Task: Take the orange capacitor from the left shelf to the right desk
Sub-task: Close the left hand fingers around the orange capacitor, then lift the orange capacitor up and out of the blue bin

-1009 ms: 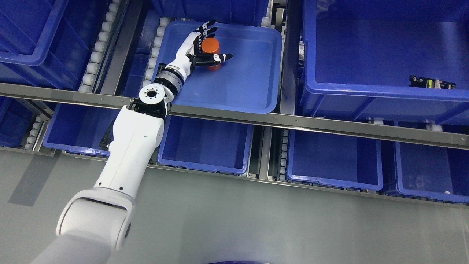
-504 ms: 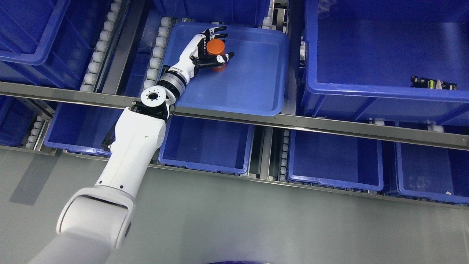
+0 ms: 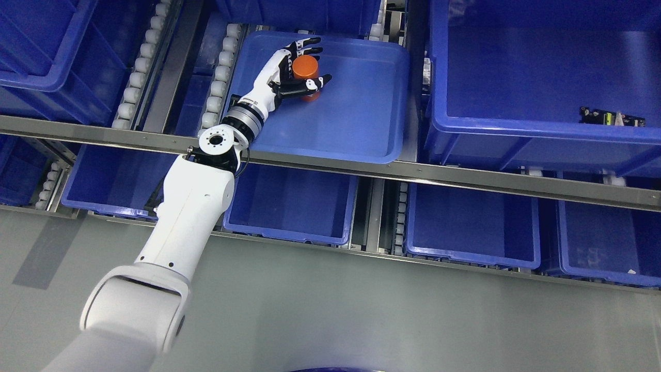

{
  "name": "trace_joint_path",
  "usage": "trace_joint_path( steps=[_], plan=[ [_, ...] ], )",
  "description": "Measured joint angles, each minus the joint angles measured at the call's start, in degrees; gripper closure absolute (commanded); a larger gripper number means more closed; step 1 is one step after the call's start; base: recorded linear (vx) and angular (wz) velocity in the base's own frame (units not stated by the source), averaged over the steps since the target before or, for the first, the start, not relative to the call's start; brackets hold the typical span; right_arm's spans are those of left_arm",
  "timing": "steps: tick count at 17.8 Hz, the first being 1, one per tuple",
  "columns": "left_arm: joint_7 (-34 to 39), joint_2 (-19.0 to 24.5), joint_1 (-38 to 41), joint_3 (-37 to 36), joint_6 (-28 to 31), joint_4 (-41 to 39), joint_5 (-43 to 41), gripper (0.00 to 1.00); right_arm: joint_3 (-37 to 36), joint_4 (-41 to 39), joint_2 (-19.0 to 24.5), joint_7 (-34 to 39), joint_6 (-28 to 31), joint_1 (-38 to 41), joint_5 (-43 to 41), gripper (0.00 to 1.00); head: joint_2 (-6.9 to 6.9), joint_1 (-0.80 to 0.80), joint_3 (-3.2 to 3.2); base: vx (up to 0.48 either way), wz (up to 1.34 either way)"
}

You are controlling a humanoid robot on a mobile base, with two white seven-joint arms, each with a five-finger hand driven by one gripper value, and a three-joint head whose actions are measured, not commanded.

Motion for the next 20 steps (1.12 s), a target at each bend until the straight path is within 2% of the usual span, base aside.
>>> trace_joint_path(
  steps=[11, 17, 20],
  plan=[
    [-0.5, 0.0, 0.4, 0.3, -2.5, -1.2, 1.6, 1.0, 0.0, 0.0, 0.0, 0.1, 0.1, 0.0, 0.0, 0.0, 0.0, 0.0, 0.0, 0.0, 0.0],
    [-0.8, 0.0, 3.5, 1.7, -2.5, -9.2, 4.4, 0.98, 0.0, 0.0, 0.0, 0.0, 0.2, 0.0, 0.0, 0.0, 0.0, 0.0, 0.0, 0.0, 0.0],
    [3.6, 0.0, 6.5, 2.6, -2.3, -15.6, 5.2, 0.97, 0.0, 0.0, 0.0, 0.0, 0.2, 0.0, 0.0, 0.0, 0.0, 0.0, 0.0, 0.0, 0.0]
  ],
)
